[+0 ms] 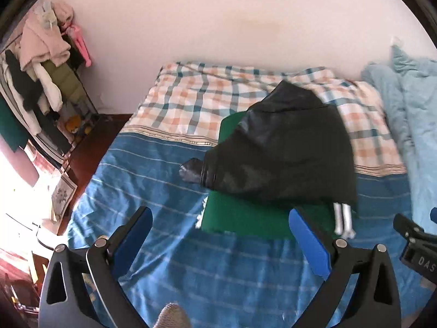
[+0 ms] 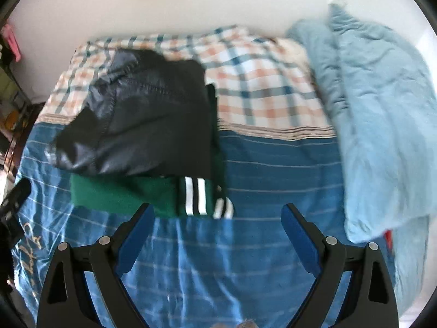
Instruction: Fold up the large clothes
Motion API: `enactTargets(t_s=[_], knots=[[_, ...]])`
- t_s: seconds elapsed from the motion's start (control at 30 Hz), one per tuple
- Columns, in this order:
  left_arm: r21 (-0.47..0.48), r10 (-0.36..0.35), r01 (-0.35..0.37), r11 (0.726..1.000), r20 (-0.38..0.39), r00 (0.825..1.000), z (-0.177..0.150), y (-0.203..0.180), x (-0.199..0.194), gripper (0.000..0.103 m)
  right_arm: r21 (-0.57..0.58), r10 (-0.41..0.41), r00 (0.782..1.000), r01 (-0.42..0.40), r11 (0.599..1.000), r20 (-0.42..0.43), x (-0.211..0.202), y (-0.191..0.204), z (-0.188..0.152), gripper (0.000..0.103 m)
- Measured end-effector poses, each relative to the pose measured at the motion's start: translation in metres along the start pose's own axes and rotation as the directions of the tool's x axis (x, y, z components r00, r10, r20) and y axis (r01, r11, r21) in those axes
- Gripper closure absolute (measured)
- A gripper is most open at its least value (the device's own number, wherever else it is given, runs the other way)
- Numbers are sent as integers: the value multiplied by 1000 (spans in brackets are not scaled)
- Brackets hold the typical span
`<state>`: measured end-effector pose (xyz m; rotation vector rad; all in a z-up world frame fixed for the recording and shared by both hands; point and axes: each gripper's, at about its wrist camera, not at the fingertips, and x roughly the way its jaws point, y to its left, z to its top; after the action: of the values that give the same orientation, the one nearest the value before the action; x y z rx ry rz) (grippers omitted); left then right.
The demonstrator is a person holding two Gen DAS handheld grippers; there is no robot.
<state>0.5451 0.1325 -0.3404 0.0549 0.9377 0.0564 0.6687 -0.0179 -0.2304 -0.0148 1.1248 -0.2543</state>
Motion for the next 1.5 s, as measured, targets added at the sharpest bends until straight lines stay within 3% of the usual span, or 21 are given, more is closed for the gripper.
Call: enactTargets(t_s=[0.23, 0.43, 0.7, 1.03, 1.5], knots=[[15, -39, 38, 999, 57, 998, -11, 7, -130, 1, 45, -27, 993, 22, 999, 116, -178, -35, -44, 8], [24, -56, 53, 998, 130, 990, -23, 19, -239, 1, 61, -24, 983, 12, 998, 184, -305, -60, -86, 8], [1, -84, 85, 996, 173, 981, -41, 36, -325, 1, 73, 6, 960, -27, 997, 281, -434, -86, -135, 8], [9, -89, 89, 996, 214, 973, -60, 40, -386, 1, 55, 27, 938, -49, 997, 344, -514, -102, -170, 8], [5, -83, 85, 996, 264, 961, -81, 47, -427, 1, 44, 17, 917, -38, 998, 398, -562, -112, -194, 8]])
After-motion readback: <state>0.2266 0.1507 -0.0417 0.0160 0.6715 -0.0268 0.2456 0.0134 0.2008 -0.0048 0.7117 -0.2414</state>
